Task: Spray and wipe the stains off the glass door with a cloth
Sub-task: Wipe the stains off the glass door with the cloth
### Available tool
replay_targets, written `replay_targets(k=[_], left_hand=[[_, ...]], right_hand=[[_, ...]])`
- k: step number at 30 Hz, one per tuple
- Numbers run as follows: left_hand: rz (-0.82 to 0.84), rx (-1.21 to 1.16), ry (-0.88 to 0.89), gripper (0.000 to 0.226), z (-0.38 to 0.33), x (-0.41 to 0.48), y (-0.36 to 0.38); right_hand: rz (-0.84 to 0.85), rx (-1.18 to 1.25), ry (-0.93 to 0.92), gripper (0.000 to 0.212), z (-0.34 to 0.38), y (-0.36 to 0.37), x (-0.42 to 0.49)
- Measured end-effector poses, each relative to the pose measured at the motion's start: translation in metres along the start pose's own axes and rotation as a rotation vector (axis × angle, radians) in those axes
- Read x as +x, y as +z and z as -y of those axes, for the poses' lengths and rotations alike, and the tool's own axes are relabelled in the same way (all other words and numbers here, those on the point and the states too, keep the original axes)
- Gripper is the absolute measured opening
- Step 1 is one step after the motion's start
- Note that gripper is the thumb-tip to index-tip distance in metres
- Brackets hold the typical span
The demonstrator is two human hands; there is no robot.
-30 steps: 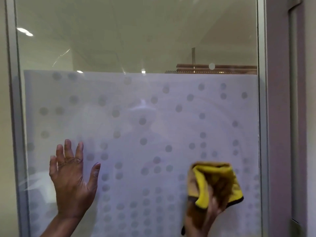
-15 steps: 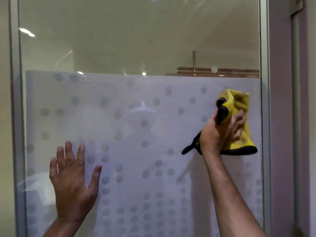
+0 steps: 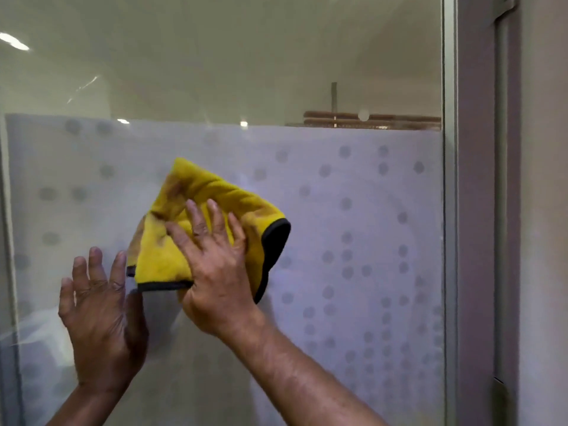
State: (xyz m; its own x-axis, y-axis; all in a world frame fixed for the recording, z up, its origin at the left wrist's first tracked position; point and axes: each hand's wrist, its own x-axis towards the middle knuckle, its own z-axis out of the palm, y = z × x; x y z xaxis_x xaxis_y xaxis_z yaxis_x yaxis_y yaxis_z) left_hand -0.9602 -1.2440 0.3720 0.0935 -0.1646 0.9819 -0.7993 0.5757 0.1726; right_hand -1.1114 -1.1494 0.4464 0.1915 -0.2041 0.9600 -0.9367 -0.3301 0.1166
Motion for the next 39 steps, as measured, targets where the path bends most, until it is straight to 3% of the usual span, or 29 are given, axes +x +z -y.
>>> replay_targets(k=[3, 7, 9, 11, 13, 16, 19, 22, 30, 34, 37, 39], left_hand=[[0.126, 0.060, 0.037, 0.095, 0.017, 0.002, 0.007], [0.068, -0.057, -0.047, 0.071, 0.012, -0.003, 0.017], [0.081, -0.071, -0.058, 0.077, 0.008, 0.000, 0.015], [0.099, -0.062, -0.033, 0.080, 0.007, 0.003, 0.010], [0.023, -0.049, 0.019, 0.071, 0.007, -0.001, 0.007], [-0.021, -0.044, 0.022, 0.069, 0.003, -0.005, 0.006], [-0.023, -0.022, 0.029, 0.067, 0.003, -0.004, 0.005], [-0.032, -0.020, 0.023, 0.066, 0.004, -0.006, 0.006], [-0.057, 0.000, 0.039, 0.066, 0.001, -0.006, 0.005], [-0.074, 0.021, 0.057, 0.067, -0.001, -0.006, 0.003], [-0.069, 0.023, 0.046, 0.067, -0.001, -0.006, 0.003], [-0.060, 0.033, 0.050, 0.068, -0.001, -0.006, 0.003]], right_hand=[[0.114, 0.069, -0.007, 0.082, 0.017, 0.019, -0.061], [0.036, -0.043, 0.062, 0.073, 0.023, 0.032, -0.138], [-0.073, -0.120, 0.136, 0.055, 0.014, 0.030, -0.168], [-0.200, -0.236, 0.248, 0.033, -0.002, 0.026, -0.199], [-0.281, -0.300, 0.425, 0.047, -0.020, 0.020, -0.227], [-0.323, -0.324, 0.644, 0.030, -0.045, 0.006, -0.253], [-0.390, -0.313, 0.797, 0.039, -0.074, -0.012, -0.265], [-0.504, -0.245, 0.878, 0.053, -0.101, -0.033, -0.253], [-0.746, -0.209, 1.035, 0.055, -0.158, -0.083, -0.142], [-0.803, -0.079, 1.124, 0.071, -0.169, -0.104, -0.092], [-0.813, -0.044, 1.026, 0.068, -0.167, -0.112, -0.051], [-0.749, -0.043, 0.861, 0.061, -0.156, -0.106, -0.029]])
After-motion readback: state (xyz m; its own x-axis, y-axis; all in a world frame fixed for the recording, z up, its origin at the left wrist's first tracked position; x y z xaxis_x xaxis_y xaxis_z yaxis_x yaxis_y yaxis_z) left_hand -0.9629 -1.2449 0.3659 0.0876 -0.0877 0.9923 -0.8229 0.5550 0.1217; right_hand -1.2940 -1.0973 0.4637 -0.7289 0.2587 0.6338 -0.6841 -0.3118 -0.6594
